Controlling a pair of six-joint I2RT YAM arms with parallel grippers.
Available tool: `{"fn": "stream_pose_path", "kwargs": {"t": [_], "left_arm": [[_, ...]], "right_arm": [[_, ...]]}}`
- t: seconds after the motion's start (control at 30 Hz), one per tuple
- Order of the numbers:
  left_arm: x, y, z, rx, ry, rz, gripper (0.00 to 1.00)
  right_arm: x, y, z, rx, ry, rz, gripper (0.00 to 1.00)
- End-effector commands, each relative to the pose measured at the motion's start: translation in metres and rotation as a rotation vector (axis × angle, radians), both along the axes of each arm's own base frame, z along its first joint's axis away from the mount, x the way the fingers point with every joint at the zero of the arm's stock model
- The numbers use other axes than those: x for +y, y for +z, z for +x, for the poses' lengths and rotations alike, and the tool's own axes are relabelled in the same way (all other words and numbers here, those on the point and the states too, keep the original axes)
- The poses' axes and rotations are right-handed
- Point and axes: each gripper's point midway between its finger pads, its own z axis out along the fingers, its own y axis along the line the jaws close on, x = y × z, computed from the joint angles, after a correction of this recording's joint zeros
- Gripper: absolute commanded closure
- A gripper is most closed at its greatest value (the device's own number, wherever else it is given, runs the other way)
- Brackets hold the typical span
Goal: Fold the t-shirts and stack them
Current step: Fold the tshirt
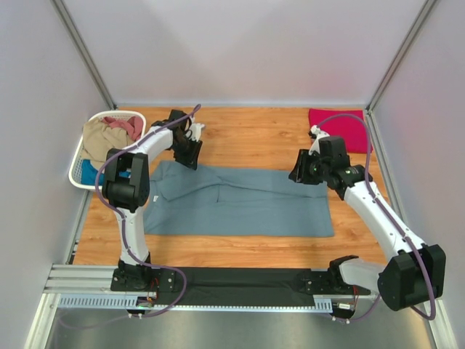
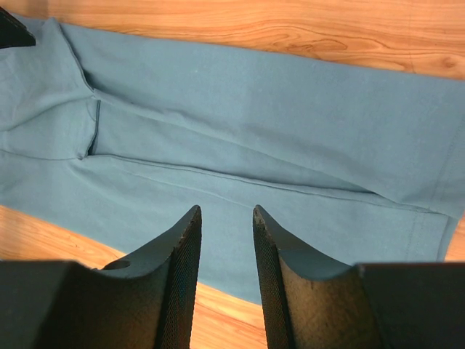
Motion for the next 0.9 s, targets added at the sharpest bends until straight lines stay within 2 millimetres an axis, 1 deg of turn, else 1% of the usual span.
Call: {"fn": "stream_pose_path", "kwargs": {"t": [0.0,0.07,0.27,0.43,0.63,0.87], "left_arm": [[-0.003,0.024,0.021,-0.089,-0.044,-0.026,0.59],[-0.004,0.024,0.022,-0.089,-0.050,-0.027,0.58],[-0.013,0.016,0.012,-0.039,-0.077,-0.077,0.59],[-0.008,0.005,0.007,-0.021,-0.078,-0.053,0.60],[-0.006,-0.002,0.011,-0.021,-0.069,-0.041,0.60],[0.000,-0.005,0.015,-0.038,-0.057,-0.009,0.60]], "right_arm": [[0.001,0.026,0.009,-0.078,0.007,-0.002,0.63],[0.000,0.026,0.009,-0.077,0.003,-0.008,0.63],[-0.001,0.022,0.009,-0.067,0.002,-0.017,0.63],[-0.002,0.026,0.008,-0.076,0.000,-0.016,0.63],[-0.003,0.032,0.006,-0.088,0.000,-0.019,0.63],[-0.004,0.031,0.005,-0.093,-0.001,-0.019,0.63]]}}
